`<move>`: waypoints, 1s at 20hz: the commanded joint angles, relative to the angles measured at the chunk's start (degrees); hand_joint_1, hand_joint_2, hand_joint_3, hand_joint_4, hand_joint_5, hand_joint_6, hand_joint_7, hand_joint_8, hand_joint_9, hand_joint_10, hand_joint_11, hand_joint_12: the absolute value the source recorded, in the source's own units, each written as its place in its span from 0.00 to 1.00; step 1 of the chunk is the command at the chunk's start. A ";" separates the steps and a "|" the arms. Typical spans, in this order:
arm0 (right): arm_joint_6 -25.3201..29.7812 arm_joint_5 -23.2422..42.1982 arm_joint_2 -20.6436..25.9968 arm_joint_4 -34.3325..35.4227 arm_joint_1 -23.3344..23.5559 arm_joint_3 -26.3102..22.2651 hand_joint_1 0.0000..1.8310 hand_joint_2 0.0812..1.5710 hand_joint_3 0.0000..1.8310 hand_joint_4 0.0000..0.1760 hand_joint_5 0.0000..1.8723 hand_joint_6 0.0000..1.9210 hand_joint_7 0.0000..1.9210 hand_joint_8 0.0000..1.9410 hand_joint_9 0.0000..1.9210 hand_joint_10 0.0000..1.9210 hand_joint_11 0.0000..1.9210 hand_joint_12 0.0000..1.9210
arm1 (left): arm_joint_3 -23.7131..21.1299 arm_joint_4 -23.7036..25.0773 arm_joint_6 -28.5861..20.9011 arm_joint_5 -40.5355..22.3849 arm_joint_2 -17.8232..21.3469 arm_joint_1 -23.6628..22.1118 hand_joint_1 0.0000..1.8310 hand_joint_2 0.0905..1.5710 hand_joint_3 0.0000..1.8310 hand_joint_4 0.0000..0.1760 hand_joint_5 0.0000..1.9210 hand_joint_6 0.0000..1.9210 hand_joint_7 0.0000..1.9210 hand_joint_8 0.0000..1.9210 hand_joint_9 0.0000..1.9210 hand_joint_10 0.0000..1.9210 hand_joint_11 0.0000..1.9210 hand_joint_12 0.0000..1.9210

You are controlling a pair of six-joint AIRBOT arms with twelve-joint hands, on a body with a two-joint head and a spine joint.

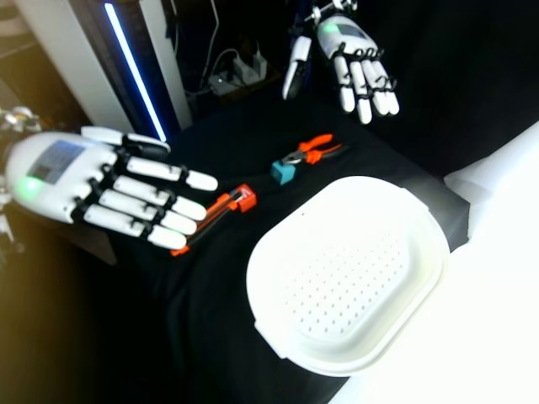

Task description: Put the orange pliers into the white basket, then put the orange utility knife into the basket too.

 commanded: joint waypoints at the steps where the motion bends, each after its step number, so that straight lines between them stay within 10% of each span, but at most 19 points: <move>1: -0.08 7.33 -0.03 0.01 0.27 -0.13 0.05 0.74 0.01 0.05 0.00 0.00 0.00 0.00 0.00 0.00 0.00 0.00 | -0.27 1.03 -0.23 -7.02 -0.13 0.04 0.01 0.75 0.01 0.29 0.00 0.00 0.00 0.00 0.00 0.00 0.00 0.00; 7: -0.08 7.43 -0.43 0.45 0.21 -0.32 0.06 0.73 0.00 0.00 0.00 0.00 0.00 0.00 0.00 0.00 0.00 0.00 | -0.98 -0.13 -0.79 -5.61 -0.78 2.51 0.07 0.71 0.00 0.44 0.00 0.00 0.00 0.00 0.00 0.00 0.00 0.00; 11: -0.07 7.42 -0.58 0.53 0.22 -0.32 0.06 0.73 0.00 0.07 0.00 0.00 0.00 0.00 0.00 0.00 0.00 0.00 | 1.26 -2.01 -1.50 0.19 -4.14 2.43 0.06 0.73 0.00 0.26 0.00 0.00 0.00 0.00 0.00 0.00 0.00 0.00; 13: -0.07 7.42 -0.84 0.81 0.21 -0.26 0.06 0.73 0.00 0.12 0.00 0.00 0.00 0.00 0.00 0.00 0.00 0.00 | 3.00 -3.23 -1.58 3.69 -6.23 1.76 0.09 0.76 0.00 0.00 0.00 0.00 0.05 0.01 0.04 0.01 0.00 0.26; 14: -0.07 7.41 -0.90 0.81 0.21 -0.25 0.06 0.73 0.00 0.12 0.00 0.00 0.00 0.00 0.00 0.00 0.00 0.00 | 3.49 -3.67 -1.58 4.58 -6.76 1.50 0.10 0.75 0.00 0.14 0.00 0.00 0.07 0.00 0.06 0.02 0.00 0.32; 17: -0.07 7.40 -1.31 0.81 0.20 -0.13 0.04 0.73 0.00 0.16 0.00 0.00 0.00 0.00 0.00 0.00 0.00 0.00 | 6.01 -5.04 -1.57 8.48 -9.29 -0.27 0.29 0.77 0.00 0.00 0.13 0.04 0.15 0.03 0.13 0.07 0.00 0.55; 18: -0.07 7.40 -1.31 0.81 0.20 -0.13 0.04 0.73 0.00 0.19 0.00 0.00 0.00 0.00 0.00 0.00 0.00 0.00 | 6.88 -5.55 -1.57 9.87 -10.02 -0.81 0.32 0.79 0.00 0.00 0.14 0.18 0.20 0.08 0.08 0.35 0.00 0.71; 19: -0.07 7.40 -1.31 0.82 0.20 -0.13 0.03 0.74 0.00 0.23 0.00 0.00 0.00 0.00 0.00 0.00 0.00 0.00 | 7.71 -5.78 -1.57 11.02 -10.82 -1.40 0.33 0.81 0.00 0.00 0.06 0.57 0.11 0.48 0.03 0.68 0.00 0.90; 20: -0.07 7.40 -1.31 0.82 0.19 -0.12 0.04 0.74 0.00 0.18 0.00 0.00 0.00 0.00 0.00 0.00 0.00 0.00 | 8.03 -5.88 -1.57 11.28 -11.15 -1.66 0.48 0.90 0.00 0.11 0.18 0.89 0.21 0.85 0.09 0.92 0.03 0.98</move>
